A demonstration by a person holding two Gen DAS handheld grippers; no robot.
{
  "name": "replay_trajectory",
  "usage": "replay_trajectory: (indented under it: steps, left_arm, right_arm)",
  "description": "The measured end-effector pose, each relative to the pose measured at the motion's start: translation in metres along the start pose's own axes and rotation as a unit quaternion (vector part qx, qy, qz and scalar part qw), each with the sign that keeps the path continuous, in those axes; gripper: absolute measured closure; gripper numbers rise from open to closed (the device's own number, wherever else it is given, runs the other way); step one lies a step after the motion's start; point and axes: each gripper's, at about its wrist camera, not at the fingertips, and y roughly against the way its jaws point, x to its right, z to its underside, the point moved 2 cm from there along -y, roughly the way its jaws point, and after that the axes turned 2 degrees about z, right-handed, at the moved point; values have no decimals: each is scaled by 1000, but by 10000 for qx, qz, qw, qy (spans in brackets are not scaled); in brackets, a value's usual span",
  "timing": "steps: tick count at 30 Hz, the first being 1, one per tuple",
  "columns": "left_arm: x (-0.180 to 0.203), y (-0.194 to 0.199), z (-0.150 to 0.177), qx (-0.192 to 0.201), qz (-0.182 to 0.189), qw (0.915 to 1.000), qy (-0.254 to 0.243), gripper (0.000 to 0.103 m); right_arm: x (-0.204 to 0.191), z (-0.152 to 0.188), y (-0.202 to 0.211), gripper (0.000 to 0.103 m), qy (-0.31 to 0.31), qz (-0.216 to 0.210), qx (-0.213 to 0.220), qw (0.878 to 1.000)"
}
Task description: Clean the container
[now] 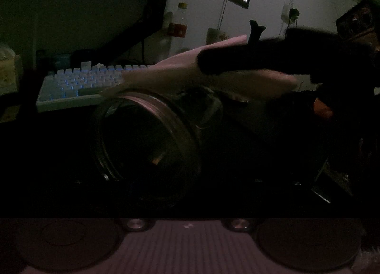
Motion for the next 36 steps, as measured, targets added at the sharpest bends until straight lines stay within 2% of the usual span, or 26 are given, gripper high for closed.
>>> replay_trajectory:
  steps: [6,10,13,15,18,21,23,24,25,27,29,30,34,36]
  left_arm:
    - [0,-1,-1,1,-21,10000,-1,30]
    - [-3,-1,1,-7,0,10000,-43,30]
    - [-3,-1,1,-7,5,10000,-47,30]
    - [-3,-1,1,-6,5,10000,-52,30]
    - [-3,-1,2,2,5,10000,-63,30]
    - [-3,-1,2,2,-1,10000,-73,30]
    - [-3,-1,2,4,-8,10000,-80,30]
    - [-3,-1,2,8,-14,10000,-86,30]
    - [-2,-1,2,12,-20,10000,-91,30]
    - [-2,-1,2,20,-32,9999,-102,30]
    - [-2,-1,3,28,-44,9999,-113,30]
    - [-2,-1,3,32,-50,9999,-119,30]
    - [-1,-1,3,56,-90,9998,-147,30]
    - [0,-1,3,91,-122,9998,-161,36]
  right_arm:
    - [8,-2,9,25,-24,-571,-340,9978]
    - [12,1,12,23,-46,-486,-326,9983]
    - [20,-3,18,24,-323,-477,-110,9983]
    - [25,-7,22,25,-415,-259,72,9988]
    - [21,-12,23,25,-251,-80,323,9991]
    - [10,-9,9,25,11,-381,125,9992]
    - [1,-3,-3,28,277,-297,-55,9992]
    - [-3,0,-8,35,420,-238,-141,9987]
    - [-6,3,-13,46,536,-189,-211,9982]
    - [-8,5,-17,56,608,-159,-264,9977]
    - [-9,7,-20,75,679,-126,-314,9971]
    - [-9,7,-21,91,701,-96,-336,9969]
    - [-6,2,-27,92,559,-35,-439,9975]
    - [-5,-1,-32,92,386,-106,-472,9981]
